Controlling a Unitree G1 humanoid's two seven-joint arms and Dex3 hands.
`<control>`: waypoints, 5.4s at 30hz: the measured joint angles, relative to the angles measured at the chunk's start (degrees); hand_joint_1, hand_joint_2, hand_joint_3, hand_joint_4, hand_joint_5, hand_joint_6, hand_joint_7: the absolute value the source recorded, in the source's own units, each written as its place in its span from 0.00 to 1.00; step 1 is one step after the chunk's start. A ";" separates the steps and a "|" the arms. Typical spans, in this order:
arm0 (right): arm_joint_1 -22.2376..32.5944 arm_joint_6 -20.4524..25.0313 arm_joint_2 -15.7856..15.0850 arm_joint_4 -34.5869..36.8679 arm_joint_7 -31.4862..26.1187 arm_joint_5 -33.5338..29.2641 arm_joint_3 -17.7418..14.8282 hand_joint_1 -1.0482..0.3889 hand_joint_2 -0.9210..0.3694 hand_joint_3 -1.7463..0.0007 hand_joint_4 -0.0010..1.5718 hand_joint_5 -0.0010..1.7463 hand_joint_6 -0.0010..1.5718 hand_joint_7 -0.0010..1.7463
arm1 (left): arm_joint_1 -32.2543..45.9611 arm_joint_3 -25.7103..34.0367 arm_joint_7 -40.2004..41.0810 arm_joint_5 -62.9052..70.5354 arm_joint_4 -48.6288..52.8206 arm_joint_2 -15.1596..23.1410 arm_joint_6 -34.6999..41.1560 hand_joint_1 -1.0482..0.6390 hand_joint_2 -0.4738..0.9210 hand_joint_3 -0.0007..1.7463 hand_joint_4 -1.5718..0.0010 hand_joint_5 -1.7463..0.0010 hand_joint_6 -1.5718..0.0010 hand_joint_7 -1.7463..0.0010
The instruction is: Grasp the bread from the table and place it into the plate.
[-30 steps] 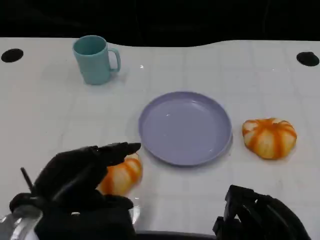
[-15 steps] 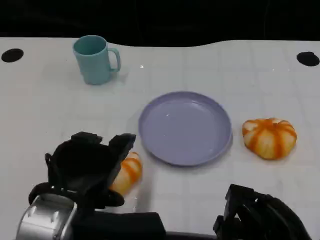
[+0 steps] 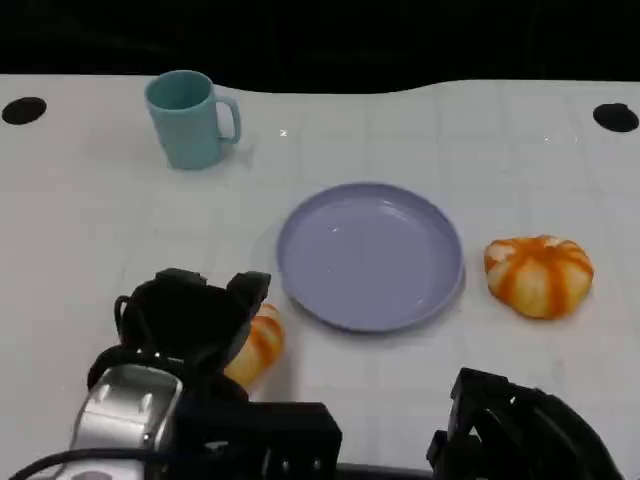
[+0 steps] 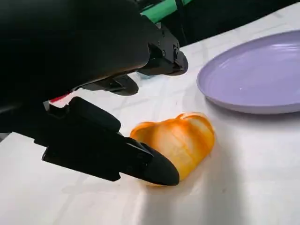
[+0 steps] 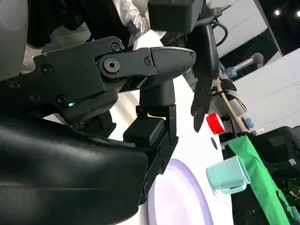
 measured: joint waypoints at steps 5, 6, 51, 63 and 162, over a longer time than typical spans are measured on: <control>0.01 0.00 -0.11 -0.02 0.01 0.00 -0.03 0.24 0.00 0.85 0.54 0.92 0.49 0.79 | -2.15 -0.58 1.07 -0.72 4.88 -1.23 0.58 0.23 0.95 0.00 0.76 0.94 0.86 0.99; 0.03 0.00 -0.12 -0.03 0.00 0.00 -0.04 0.24 0.00 0.85 0.54 0.92 0.49 0.79 | -2.55 -0.72 1.43 -0.85 5.93 -1.51 0.68 0.23 0.94 0.00 0.76 0.94 0.86 0.99; 0.82 -0.12 -0.55 -0.57 0.12 0.05 -0.06 0.24 0.00 0.85 0.54 0.92 0.49 0.78 | -11.34 -6.24 35.22 -15.28 35.65 -1.70 -7.05 0.45 1.00 0.16 0.53 0.00 0.34 0.80; 0.73 -0.12 -0.56 -0.52 0.34 0.14 -0.49 0.24 0.00 0.86 0.55 0.92 0.50 0.77 | -10.70 -6.54 49.64 -16.42 40.41 -1.66 -12.95 0.50 1.00 0.12 0.51 0.00 0.69 0.00; 0.78 -0.54 -0.21 0.29 -0.15 -0.29 0.13 0.24 0.00 0.86 0.55 0.92 0.48 0.80 | -33.05 -7.51 27.79 -27.48 46.06 -7.99 -21.00 0.06 1.00 0.21 0.95 0.79 0.92 0.99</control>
